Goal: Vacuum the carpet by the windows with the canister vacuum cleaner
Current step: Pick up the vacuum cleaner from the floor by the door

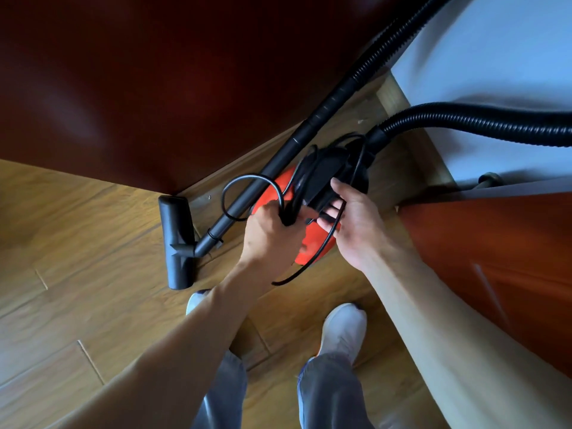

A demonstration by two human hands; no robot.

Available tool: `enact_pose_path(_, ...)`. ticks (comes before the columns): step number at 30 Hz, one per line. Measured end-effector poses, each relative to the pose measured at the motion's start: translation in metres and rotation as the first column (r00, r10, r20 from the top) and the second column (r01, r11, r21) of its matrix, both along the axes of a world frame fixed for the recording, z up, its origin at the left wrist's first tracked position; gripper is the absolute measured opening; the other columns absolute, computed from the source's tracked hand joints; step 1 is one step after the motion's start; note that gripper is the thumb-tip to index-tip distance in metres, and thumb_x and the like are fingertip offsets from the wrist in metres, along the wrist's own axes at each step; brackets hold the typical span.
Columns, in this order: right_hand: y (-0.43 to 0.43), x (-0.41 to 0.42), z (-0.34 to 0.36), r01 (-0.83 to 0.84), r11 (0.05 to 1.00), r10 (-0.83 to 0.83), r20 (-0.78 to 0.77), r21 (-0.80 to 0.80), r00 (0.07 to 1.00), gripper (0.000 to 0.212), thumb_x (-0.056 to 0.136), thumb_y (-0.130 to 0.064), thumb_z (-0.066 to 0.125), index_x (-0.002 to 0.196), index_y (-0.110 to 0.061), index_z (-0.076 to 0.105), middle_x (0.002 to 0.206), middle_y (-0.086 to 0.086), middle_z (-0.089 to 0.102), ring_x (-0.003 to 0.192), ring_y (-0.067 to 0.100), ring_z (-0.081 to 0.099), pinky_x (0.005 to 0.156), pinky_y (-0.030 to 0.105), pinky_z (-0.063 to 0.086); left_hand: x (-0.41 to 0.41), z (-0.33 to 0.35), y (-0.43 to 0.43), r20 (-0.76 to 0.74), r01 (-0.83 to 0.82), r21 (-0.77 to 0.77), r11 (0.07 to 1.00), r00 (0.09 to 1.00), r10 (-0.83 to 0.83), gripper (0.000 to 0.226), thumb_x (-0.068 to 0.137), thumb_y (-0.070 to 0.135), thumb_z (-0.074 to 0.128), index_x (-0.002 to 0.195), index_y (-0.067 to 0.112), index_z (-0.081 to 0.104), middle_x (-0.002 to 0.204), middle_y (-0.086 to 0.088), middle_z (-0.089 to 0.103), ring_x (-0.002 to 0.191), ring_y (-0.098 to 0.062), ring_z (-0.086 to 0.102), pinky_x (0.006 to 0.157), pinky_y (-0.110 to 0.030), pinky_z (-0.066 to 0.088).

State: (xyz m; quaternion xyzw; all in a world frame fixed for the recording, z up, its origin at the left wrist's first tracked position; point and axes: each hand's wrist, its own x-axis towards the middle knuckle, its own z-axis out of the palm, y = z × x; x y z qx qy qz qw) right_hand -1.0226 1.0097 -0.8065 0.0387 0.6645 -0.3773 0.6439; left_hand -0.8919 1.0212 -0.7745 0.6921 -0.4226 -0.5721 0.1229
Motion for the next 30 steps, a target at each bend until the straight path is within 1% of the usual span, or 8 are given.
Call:
enact_pose_path(2,0.0,-0.003,-0.004,-0.03,1.0,0.03,0.008,0.01,1.0,0.024,0.092,-0.024,0.064,0.115,-0.017,0.064,0.112,0.005,0.072,0.106,0.021,0.067,0.096,0.038,0.05,-0.004,-0.009,-0.008,0.085,-0.047,-0.073,0.996,0.995,0.053,0.027,0.092,0.009,0.053,0.097,0.024,0.075,0.077,-0.006,0.073,0.065,-0.022,0.072,0.063,-0.027,0.059)
enact_pose_path(5,0.002,-0.004,-0.006,-0.094,0.995,0.094,0.002,0.028,0.996,0.018,0.093,-0.028,0.063,0.109,-0.02,0.064,0.111,0.006,0.072,0.106,0.022,0.067,0.098,0.04,0.05,-0.01,-0.022,-0.017,0.129,-0.002,-0.067,0.998,0.992,0.011,0.031,0.093,0.009,0.052,0.113,0.023,0.072,0.065,0.002,0.059,0.051,-0.015,0.052,0.04,-0.014,0.041)
enact_pose_path(8,0.009,-0.004,-0.009,-0.134,0.99,0.134,0.013,0.033,0.991,0.03,0.093,-0.036,0.061,0.117,-0.019,0.064,0.111,0.005,0.073,0.107,0.021,0.067,0.099,0.04,0.048,-0.016,-0.033,-0.02,0.139,0.127,0.023,0.992,0.982,-0.129,0.04,0.091,0.008,0.049,0.125,0.022,0.066,0.079,-0.004,0.063,0.06,-0.02,0.054,0.049,-0.024,0.046)
enact_pose_path(13,0.023,-0.002,-0.009,-0.18,0.983,0.176,0.094,0.033,0.98,0.042,0.092,-0.048,0.059,0.12,-0.018,0.066,0.11,0.005,0.073,0.102,0.019,0.069,0.103,0.04,0.047,-0.023,-0.043,-0.013,0.171,0.318,0.113,0.941,0.927,-0.334,0.006,0.092,0.008,0.049,0.093,0.014,0.052,0.071,-0.001,0.051,0.07,-0.027,0.053,0.049,-0.028,0.034)
enact_pose_path(17,0.029,0.006,-0.006,-0.216,0.976,0.213,0.14,0.007,0.967,0.048,0.089,-0.05,0.062,0.126,-0.019,0.063,0.117,0.001,0.071,0.109,0.015,0.067,0.106,0.038,0.045,-0.019,-0.051,-0.01,0.18,0.443,0.165,0.881,0.865,-0.468,0.01,0.093,0.015,0.051,0.102,0.017,0.048,0.078,-0.001,0.052,0.074,-0.024,0.054,0.05,-0.029,0.035)
enact_pose_path(22,0.03,0.013,-0.001,-0.412,0.908,0.413,-0.004,0.083,0.911,0.045,0.085,-0.056,0.064,0.119,-0.027,0.063,0.118,-0.005,0.068,0.113,0.013,0.06,0.1,0.033,0.04,-0.012,-0.055,-0.008,0.155,0.394,0.22,0.892,0.889,-0.431,0.013,0.088,0.024,0.063,0.094,0.017,0.053,0.076,-0.001,0.056,0.06,-0.014,0.053,0.045,-0.023,0.039)
enact_pose_path(26,0.04,0.01,0.011,-0.587,0.803,0.591,-0.015,0.102,0.807,0.044,0.089,-0.049,0.062,0.127,-0.027,0.061,0.12,-0.007,0.065,0.115,0.015,0.057,0.101,0.039,0.044,0.003,-0.059,0.011,0.25,0.332,0.256,0.908,0.884,-0.394,0.033,0.086,0.038,0.07,0.093,0.009,0.057,0.097,-0.016,0.067,0.088,-0.033,0.068,0.064,-0.034,0.052)
enact_pose_path(30,0.046,0.009,0.019,-0.738,0.661,0.745,-0.004,0.134,0.667,0.03,0.09,-0.034,0.065,0.116,-0.019,0.068,0.11,-0.006,0.066,0.11,0.017,0.058,0.1,0.043,0.049,0.03,-0.059,0.033,0.272,0.318,0.305,0.898,0.874,-0.403,0.046,0.079,0.056,0.07,0.09,0.014,0.058,0.089,-0.009,0.064,0.085,-0.029,0.065,0.062,-0.029,0.044)
